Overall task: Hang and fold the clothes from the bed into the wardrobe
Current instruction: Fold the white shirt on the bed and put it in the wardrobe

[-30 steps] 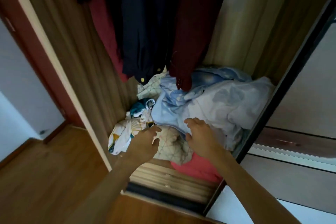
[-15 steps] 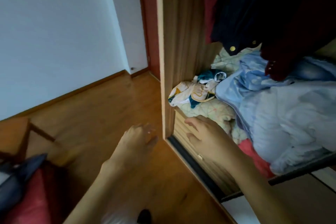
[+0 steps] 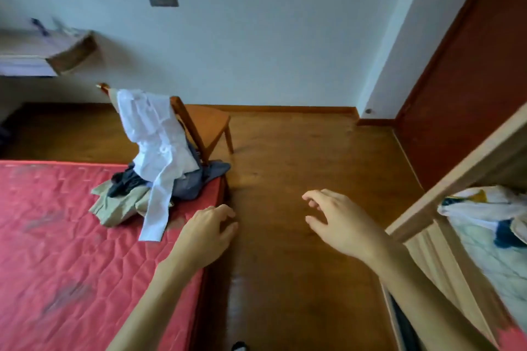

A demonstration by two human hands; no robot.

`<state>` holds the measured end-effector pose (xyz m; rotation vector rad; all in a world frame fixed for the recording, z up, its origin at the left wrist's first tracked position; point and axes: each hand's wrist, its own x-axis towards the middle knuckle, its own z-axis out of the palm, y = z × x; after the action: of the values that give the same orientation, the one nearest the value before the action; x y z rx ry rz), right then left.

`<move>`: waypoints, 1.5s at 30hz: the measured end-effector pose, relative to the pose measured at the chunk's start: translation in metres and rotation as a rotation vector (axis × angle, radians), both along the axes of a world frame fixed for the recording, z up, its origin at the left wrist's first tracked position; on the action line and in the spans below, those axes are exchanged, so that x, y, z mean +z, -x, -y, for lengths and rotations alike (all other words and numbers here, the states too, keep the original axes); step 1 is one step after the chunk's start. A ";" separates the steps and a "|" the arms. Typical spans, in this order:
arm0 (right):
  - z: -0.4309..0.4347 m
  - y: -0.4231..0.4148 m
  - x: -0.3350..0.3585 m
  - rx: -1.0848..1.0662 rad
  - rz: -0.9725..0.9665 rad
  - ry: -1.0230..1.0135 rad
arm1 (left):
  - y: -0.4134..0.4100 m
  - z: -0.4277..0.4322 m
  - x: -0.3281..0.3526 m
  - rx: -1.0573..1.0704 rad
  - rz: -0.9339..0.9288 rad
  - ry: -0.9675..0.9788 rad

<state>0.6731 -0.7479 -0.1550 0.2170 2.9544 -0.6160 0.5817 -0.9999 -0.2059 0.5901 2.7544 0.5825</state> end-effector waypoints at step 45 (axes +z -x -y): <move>0.277 0.706 -0.209 0.043 0.234 0.474 | 0.486 0.188 -0.092 0.802 0.240 -0.299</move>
<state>-0.0329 -1.0248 -0.3643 0.1643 2.4955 -1.1663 0.0962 -1.1879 -0.2982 -0.5509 2.6015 1.1477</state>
